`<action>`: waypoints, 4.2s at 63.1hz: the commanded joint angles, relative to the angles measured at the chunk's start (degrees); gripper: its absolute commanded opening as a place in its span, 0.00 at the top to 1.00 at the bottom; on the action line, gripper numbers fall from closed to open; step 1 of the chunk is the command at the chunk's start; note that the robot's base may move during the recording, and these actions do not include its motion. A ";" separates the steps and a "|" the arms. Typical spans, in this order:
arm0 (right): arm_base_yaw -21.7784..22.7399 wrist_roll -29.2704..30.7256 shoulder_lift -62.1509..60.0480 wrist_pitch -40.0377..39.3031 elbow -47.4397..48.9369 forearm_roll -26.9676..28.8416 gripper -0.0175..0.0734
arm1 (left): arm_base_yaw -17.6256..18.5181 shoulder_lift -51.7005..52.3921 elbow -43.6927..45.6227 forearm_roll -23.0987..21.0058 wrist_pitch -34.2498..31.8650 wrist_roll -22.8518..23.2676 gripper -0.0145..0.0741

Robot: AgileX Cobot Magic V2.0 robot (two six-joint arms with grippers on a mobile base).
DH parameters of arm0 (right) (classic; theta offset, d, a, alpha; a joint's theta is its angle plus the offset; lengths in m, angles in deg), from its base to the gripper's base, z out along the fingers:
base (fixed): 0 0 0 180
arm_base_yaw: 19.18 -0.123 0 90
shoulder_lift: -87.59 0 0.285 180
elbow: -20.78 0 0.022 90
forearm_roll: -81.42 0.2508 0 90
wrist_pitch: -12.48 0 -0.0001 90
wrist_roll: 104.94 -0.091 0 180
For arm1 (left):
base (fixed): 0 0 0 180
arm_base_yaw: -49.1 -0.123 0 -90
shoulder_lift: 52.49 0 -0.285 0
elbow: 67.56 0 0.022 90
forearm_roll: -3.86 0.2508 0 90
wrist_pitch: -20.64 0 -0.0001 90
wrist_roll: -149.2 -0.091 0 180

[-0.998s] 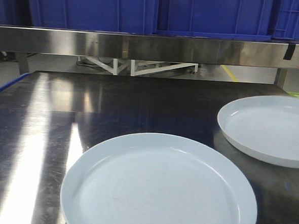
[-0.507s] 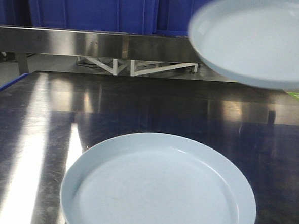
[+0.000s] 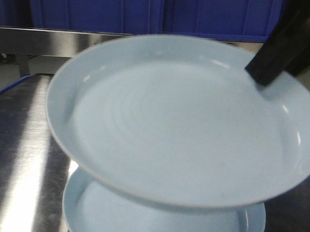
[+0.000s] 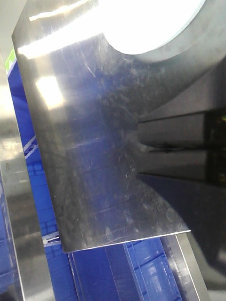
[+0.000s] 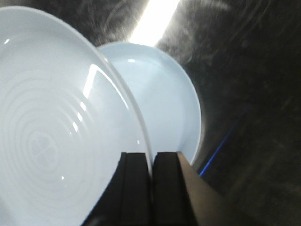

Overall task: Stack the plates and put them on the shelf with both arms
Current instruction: 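Carry the plate over the first plate, lower onto it, open right gripper, then lower the right gripper and grasp the rim of the stacked plates, then lift the plate stack off the table with the right gripper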

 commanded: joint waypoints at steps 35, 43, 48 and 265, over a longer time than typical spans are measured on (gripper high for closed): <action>-0.20 0.62 12.83 -5.80 0.98 2.17 0.74 | 0.44 -0.40 1.72 1.41 -4.53 0.70 0.74; -0.20 0.62 12.83 -5.22 0.98 2.17 0.74 | 0.44 -0.40 1.72 1.41 -4.53 0.70 0.74; -0.20 1.10 12.77 -5.11 0.98 2.17 0.71 | 0.44 -0.40 1.72 1.41 -4.53 0.70 0.74; -3.39 1.39 -27.50 -36.45 -7.56 -3.31 0.75 | 0.44 -0.40 1.68 3.02 -4.53 0.70 0.74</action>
